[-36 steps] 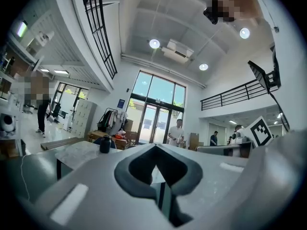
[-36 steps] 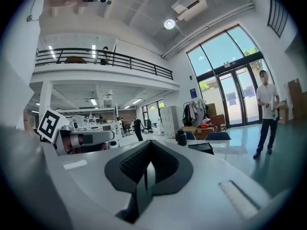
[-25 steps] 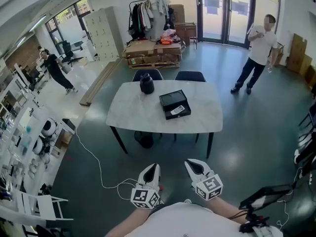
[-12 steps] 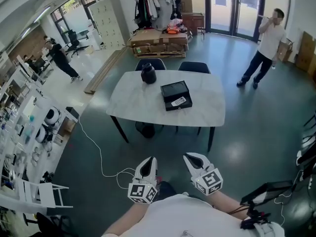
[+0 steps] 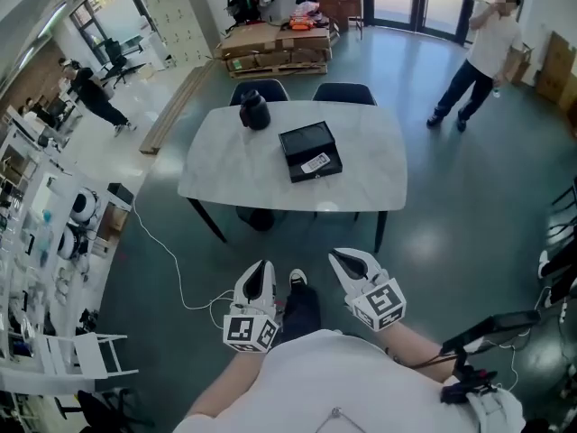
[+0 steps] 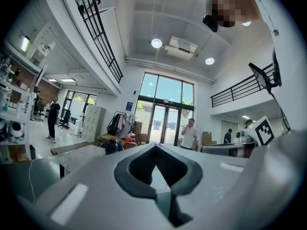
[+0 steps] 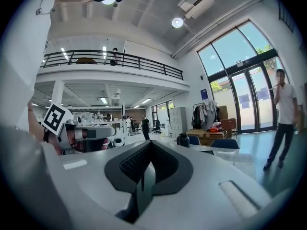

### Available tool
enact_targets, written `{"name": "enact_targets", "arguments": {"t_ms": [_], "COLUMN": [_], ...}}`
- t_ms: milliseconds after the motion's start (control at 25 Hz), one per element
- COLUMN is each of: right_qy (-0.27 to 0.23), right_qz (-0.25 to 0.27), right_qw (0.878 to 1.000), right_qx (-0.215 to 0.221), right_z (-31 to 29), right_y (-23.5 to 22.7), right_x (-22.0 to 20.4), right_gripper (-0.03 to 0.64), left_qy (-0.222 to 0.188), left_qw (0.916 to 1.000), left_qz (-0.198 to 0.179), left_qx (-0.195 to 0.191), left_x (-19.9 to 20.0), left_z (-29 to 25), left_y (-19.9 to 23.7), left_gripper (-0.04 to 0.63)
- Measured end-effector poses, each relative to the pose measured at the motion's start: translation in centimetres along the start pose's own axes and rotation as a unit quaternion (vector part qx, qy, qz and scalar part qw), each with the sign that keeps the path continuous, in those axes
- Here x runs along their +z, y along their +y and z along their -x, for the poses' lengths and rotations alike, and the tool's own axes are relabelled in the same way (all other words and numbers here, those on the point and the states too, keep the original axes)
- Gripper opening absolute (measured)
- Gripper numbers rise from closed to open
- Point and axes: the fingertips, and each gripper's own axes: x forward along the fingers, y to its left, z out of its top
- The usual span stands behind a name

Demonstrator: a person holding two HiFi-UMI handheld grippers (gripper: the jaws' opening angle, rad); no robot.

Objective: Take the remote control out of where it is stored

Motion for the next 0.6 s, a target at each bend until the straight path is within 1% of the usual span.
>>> {"name": "enact_targets", "arguments": {"t_ms": [240, 360, 480, 600], "right_qy": [0.012, 0.013, 0.018, 0.023], "right_qz": [0.009, 0.011, 0.002, -0.002], "right_qw": [0.999, 0.999, 0.997, 0.995], "right_qx": [-0.03, -0.051, -0.072, -0.093], "right_z": [-4.6, -8.3, -11.9, -15.0], "right_y": [-3.7, -6.5, -9.1, -11.4], "right_x": [1.1, 2.1, 2.9, 3.9], "right_gripper": [0.021, 0.021, 0.021, 0.021], "left_qy": [0.007, 0.012, 0.023, 0.026], "left_qw": [0.9998, 0.9992, 0.9981, 0.9961], "left_qz": [0.007, 0.015, 0.022, 0.024], "left_qx": [-0.018, -0.036, -0.053, -0.081], "left_x": [0.6, 0.7, 0.8, 1.5], "left_z": [-6.4, -11.1, -15.7, -19.9], "left_y": [3.5, 5.9, 8.2, 9.8], "left_gripper": [0.0, 0.0, 0.0, 0.0]}}
